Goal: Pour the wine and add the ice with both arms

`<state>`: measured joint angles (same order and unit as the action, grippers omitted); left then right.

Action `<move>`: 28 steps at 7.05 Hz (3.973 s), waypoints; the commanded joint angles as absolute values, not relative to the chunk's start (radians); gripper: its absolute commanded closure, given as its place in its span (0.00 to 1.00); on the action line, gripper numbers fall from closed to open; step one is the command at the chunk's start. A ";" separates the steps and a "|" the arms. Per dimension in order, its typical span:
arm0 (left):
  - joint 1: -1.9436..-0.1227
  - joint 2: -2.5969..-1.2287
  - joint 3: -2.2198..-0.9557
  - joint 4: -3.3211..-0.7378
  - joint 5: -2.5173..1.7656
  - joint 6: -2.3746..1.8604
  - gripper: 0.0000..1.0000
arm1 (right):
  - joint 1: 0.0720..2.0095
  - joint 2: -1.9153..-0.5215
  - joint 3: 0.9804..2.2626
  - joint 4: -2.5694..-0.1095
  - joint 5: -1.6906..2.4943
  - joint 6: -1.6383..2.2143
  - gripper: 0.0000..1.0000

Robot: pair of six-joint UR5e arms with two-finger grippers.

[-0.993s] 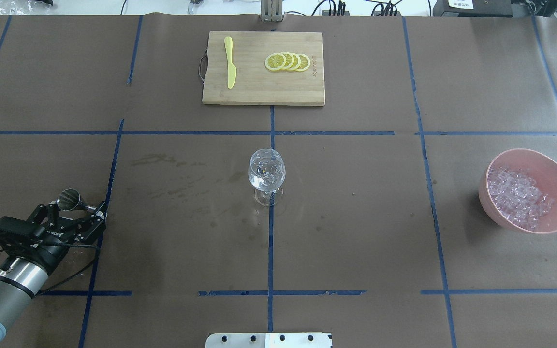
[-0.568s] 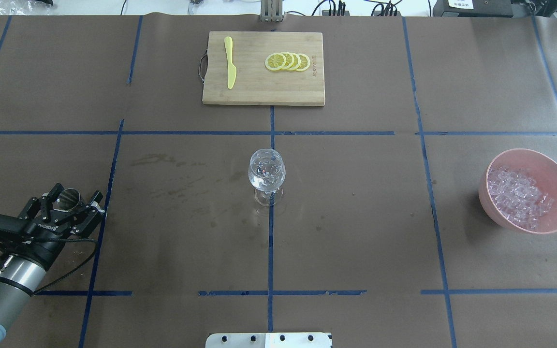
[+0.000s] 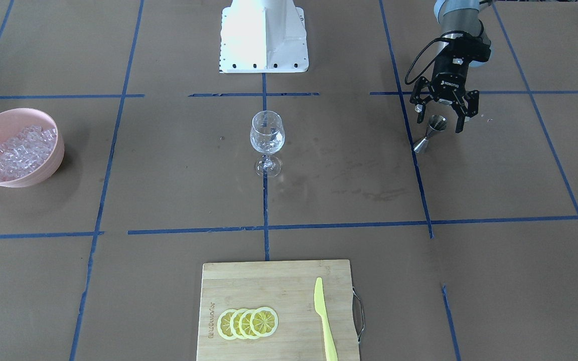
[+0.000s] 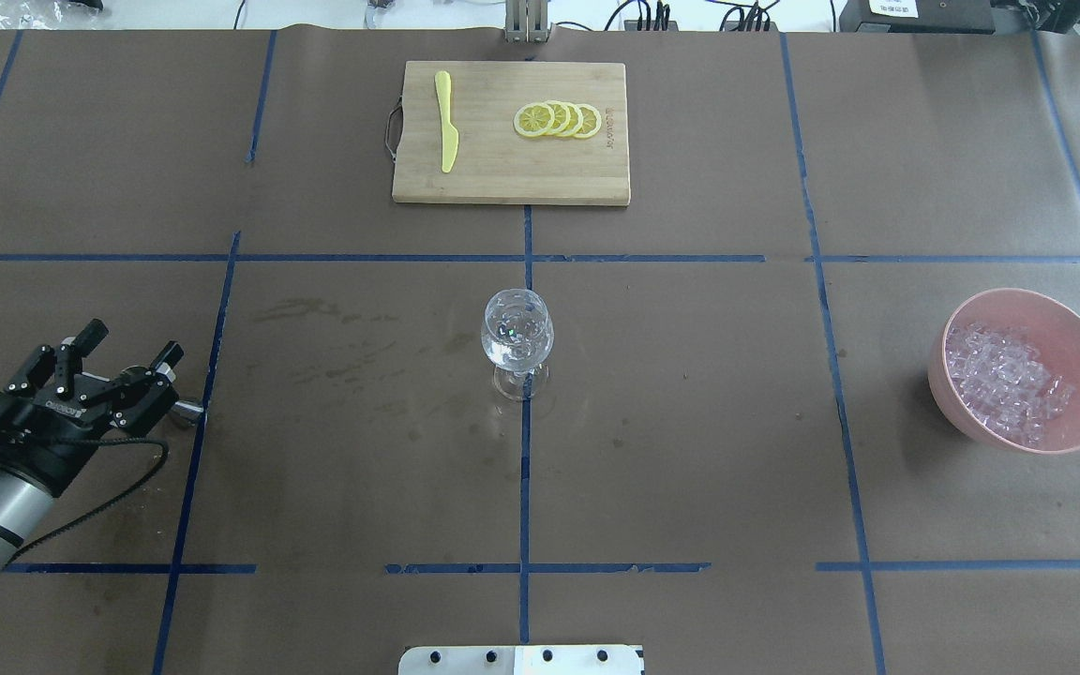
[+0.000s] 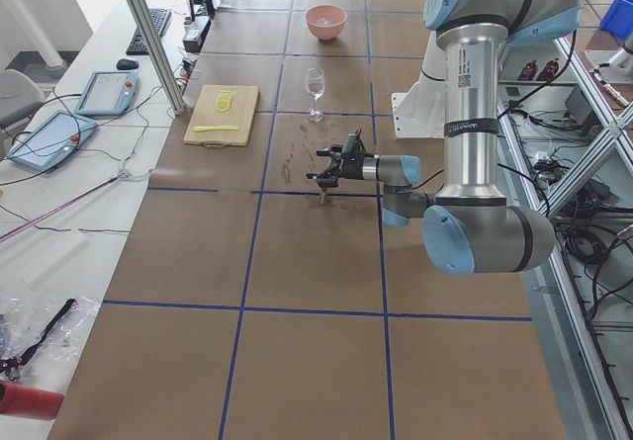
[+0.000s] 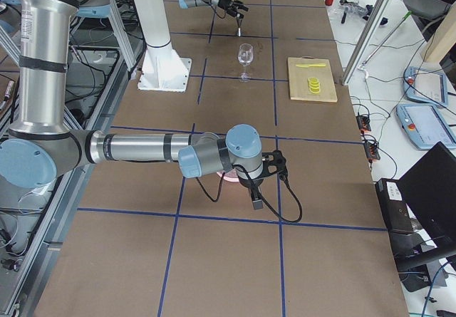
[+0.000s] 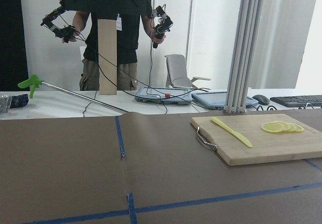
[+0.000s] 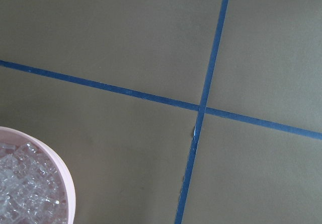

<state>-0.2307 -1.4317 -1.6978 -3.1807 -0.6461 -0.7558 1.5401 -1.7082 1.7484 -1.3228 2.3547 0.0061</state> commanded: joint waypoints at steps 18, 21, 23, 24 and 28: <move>-1.591 -1.497 -1.716 -1.600 -2.266 -0.060 0.00 | 1.540 -1.704 1.766 -1.321 2.364 0.040 0.00; -1.592 -1.431 -1.795 -1.601 -2.273 -0.067 0.00 | 1.429 -1.716 1.896 -1.319 2.368 0.199 0.00; -1.591 -1.436 -1.798 -1.608 -2.270 -0.071 0.00 | 1.347 -1.730 1.910 -1.239 2.359 0.327 0.00; -1.591 -1.436 -1.801 -1.608 -2.272 -0.069 0.00 | 1.274 -1.782 1.908 -1.027 2.314 0.529 0.00; -1.589 -1.440 -1.801 -1.612 -2.273 -0.069 0.00 | 1.007 -1.848 1.908 -0.842 2.093 0.748 0.09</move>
